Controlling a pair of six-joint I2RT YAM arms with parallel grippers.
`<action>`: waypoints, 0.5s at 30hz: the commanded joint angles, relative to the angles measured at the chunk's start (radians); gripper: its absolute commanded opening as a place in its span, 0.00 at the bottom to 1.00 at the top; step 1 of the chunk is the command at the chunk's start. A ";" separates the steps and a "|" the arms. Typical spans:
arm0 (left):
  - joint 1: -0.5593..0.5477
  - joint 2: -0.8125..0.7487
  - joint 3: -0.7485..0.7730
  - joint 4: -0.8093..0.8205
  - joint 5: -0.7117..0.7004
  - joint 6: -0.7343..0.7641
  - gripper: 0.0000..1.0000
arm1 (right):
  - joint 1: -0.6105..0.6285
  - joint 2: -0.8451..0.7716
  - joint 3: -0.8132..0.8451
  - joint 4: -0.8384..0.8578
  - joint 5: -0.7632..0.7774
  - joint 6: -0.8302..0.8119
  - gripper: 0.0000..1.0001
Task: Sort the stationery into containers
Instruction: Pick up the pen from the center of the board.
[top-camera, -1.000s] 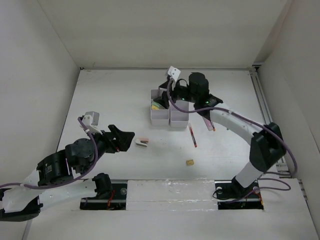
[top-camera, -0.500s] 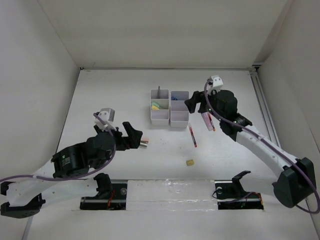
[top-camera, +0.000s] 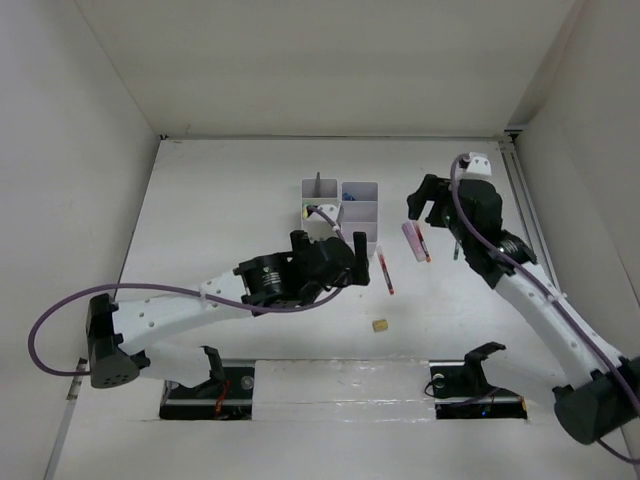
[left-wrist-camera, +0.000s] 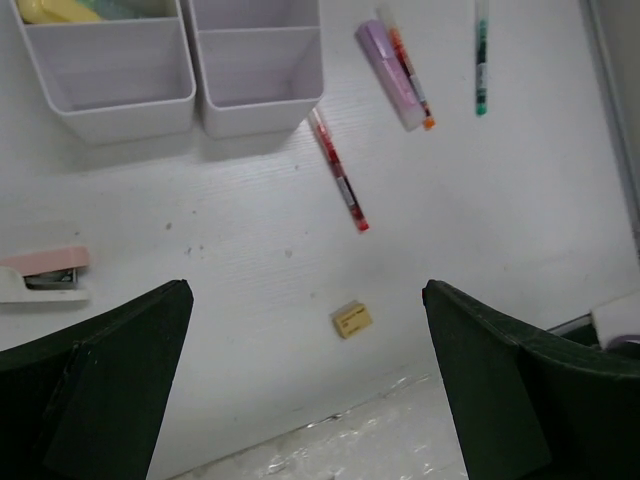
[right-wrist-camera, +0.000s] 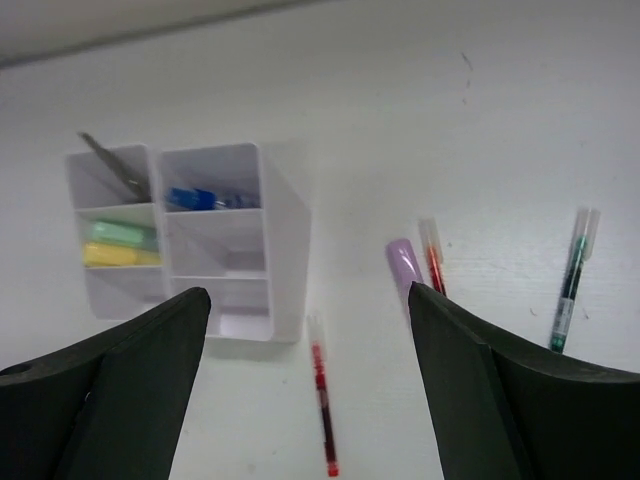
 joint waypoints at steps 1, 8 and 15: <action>-0.003 -0.050 0.099 0.077 -0.013 -0.004 1.00 | -0.056 0.165 -0.022 -0.043 -0.059 0.013 0.86; -0.003 -0.059 0.102 0.012 -0.023 0.005 1.00 | -0.131 0.390 -0.086 0.144 -0.200 -0.024 0.86; -0.003 -0.152 -0.003 0.011 -0.023 0.014 1.00 | -0.141 0.527 -0.066 0.156 -0.220 -0.057 0.80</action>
